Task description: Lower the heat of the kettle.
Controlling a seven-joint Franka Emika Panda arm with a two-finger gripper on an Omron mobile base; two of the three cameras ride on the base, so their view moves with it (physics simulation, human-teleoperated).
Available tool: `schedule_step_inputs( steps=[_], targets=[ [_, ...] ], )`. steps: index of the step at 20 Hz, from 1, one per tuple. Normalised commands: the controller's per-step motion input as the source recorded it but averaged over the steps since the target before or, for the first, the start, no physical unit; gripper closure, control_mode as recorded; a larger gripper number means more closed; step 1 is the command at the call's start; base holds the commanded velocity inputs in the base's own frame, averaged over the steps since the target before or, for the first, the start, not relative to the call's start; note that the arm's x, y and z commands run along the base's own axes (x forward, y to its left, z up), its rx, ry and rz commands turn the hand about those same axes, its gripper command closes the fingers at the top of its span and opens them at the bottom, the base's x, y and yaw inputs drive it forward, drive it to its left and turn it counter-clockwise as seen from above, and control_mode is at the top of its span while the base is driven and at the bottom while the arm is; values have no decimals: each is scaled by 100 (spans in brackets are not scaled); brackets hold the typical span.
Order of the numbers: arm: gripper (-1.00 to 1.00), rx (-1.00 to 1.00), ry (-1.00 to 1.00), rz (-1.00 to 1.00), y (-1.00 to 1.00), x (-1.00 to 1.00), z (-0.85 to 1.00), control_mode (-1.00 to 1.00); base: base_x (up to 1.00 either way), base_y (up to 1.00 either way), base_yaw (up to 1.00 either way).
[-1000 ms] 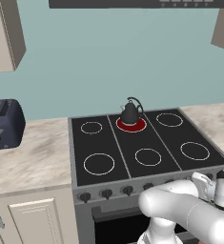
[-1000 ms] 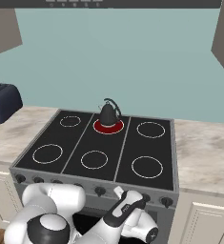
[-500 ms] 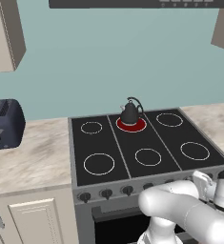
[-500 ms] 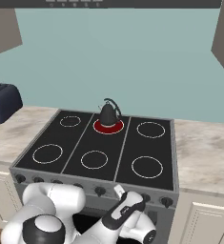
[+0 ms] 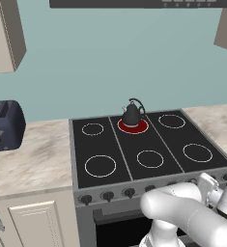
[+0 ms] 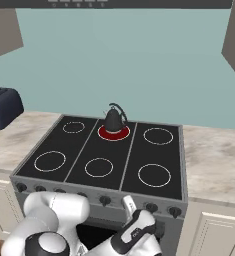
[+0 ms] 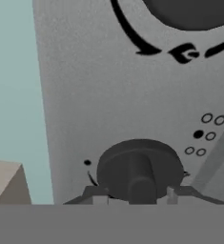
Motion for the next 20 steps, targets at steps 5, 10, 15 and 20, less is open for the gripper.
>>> schedule_step_inputs(
  steps=[5,10,15,20],
  targets=[
    [100,24,-12,-4,0,0,17,-100,0,0,0],
    [100,21,-9,-7,0,0,26,-100,0,0,0],
    [100,20,-4,-9,0,1,29,-100,0,0,0],
    [100,17,0,-10,0,7,29,-100,0,0,0]
  ],
)
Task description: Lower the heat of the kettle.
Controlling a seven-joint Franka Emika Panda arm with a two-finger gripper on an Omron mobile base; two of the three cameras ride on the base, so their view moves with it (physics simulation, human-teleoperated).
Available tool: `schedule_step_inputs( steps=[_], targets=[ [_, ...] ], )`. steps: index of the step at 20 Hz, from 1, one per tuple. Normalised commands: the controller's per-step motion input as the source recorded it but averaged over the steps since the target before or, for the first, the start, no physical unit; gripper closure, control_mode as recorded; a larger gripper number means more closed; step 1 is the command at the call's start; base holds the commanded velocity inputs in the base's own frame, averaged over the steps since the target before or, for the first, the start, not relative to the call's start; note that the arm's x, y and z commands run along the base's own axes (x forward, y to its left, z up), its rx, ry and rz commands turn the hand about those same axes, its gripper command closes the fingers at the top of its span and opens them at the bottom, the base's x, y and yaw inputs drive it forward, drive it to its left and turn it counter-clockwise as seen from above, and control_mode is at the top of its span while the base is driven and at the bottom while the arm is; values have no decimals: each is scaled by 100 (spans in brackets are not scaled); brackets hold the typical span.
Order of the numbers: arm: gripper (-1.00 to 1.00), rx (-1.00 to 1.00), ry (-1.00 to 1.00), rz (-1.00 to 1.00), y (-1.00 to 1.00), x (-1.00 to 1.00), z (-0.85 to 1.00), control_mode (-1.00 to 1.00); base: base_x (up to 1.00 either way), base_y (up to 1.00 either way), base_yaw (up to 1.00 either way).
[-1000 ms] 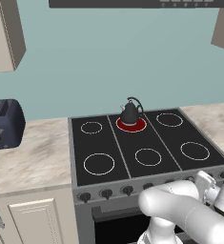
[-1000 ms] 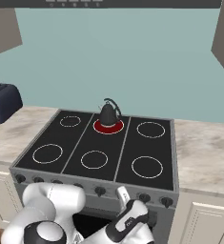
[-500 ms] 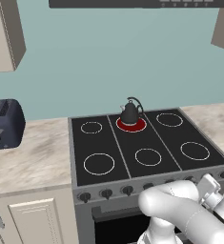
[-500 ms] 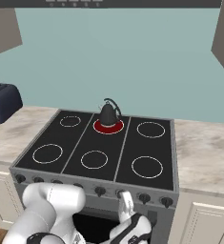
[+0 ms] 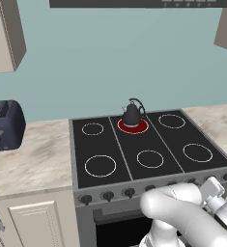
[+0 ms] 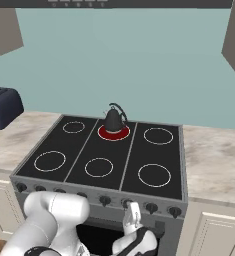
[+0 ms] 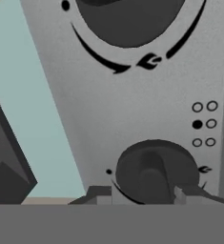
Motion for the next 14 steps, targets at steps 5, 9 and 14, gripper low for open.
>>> schedule_step_inputs(
  steps=[5,9,14],
  targets=[
    [100,15,1,-9,3,8,28,-100,0,0,0],
    [100,17,14,-9,1,0,25,-100,0,0,0],
    [100,13,18,-13,0,0,27,-100,0,0,0]
  ],
)
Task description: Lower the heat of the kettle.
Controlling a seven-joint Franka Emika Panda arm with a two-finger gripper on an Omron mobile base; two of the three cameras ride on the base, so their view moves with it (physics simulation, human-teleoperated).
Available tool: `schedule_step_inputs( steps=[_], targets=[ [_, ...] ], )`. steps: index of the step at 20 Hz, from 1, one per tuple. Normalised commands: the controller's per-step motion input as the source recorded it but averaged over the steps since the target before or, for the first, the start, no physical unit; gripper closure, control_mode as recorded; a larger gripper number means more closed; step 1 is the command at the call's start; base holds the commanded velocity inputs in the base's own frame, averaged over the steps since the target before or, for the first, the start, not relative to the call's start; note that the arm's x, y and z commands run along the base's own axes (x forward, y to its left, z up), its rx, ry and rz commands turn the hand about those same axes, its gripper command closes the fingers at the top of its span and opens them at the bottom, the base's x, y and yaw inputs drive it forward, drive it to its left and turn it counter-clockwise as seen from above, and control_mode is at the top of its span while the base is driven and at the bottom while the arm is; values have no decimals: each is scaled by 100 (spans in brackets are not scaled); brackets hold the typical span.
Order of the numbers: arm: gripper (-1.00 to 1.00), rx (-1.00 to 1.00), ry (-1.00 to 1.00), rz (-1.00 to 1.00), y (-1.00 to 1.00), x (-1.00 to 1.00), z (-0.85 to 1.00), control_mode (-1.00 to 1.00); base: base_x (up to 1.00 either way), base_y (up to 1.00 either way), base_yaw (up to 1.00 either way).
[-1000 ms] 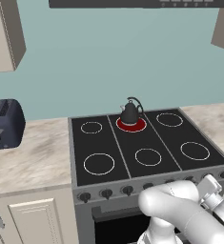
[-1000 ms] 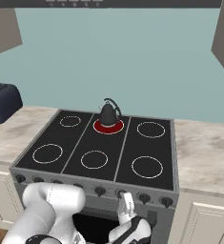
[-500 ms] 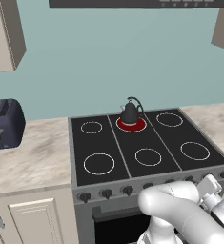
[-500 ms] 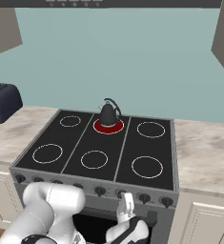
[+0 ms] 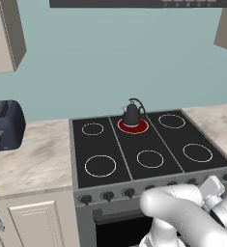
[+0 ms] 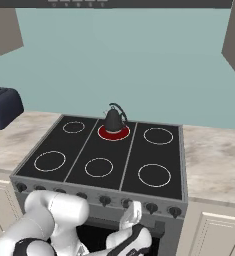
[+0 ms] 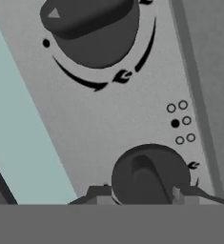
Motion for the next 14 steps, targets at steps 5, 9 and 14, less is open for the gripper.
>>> schedule_step_inputs(
  steps=[5,9,14],
  targets=[
    [100,11,15,-13,1,0,25,-100,0,0,0],
    [100,14,3,-13,9,0,19,-100,0,0,0],
    [100,20,0,-12,20,-1,9,-100,0,0,0]
  ],
)
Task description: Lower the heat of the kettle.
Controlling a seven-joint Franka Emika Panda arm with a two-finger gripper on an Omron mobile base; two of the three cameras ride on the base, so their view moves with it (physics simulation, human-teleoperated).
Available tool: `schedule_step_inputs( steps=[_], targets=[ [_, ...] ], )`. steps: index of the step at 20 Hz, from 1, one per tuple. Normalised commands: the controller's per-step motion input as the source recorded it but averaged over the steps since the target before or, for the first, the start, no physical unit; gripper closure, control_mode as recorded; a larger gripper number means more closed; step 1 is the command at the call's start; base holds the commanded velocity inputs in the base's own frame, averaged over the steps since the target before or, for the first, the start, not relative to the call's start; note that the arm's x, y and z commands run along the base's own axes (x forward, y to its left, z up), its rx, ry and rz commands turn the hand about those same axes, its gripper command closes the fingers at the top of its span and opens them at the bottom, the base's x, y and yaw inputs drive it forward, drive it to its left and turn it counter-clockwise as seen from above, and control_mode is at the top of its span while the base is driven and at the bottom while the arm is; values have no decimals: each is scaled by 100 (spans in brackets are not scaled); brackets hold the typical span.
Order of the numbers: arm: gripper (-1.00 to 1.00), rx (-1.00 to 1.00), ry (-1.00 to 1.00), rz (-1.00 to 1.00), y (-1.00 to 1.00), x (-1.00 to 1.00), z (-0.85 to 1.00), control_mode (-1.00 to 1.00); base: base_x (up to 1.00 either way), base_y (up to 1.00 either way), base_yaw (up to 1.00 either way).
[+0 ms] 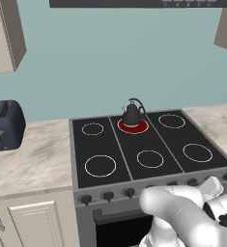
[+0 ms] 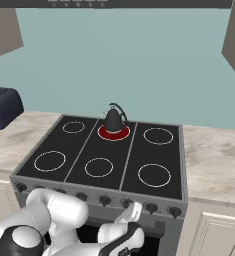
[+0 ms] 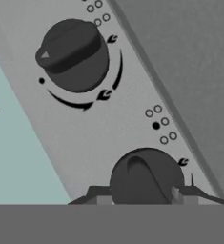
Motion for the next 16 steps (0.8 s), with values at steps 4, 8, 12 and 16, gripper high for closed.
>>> schedule_step_inputs(
  steps=[4,8,12,16],
  targets=[
    [100,20,1,-15,31,0,23,-100,0,0,0],
    [100,16,4,-12,30,0,37,-100,0,0,0],
    [100,13,5,-8,32,4,40,-100,0,0,0],
    [100,13,7,-2,34,12,43,-100,0,0,0]
  ],
)
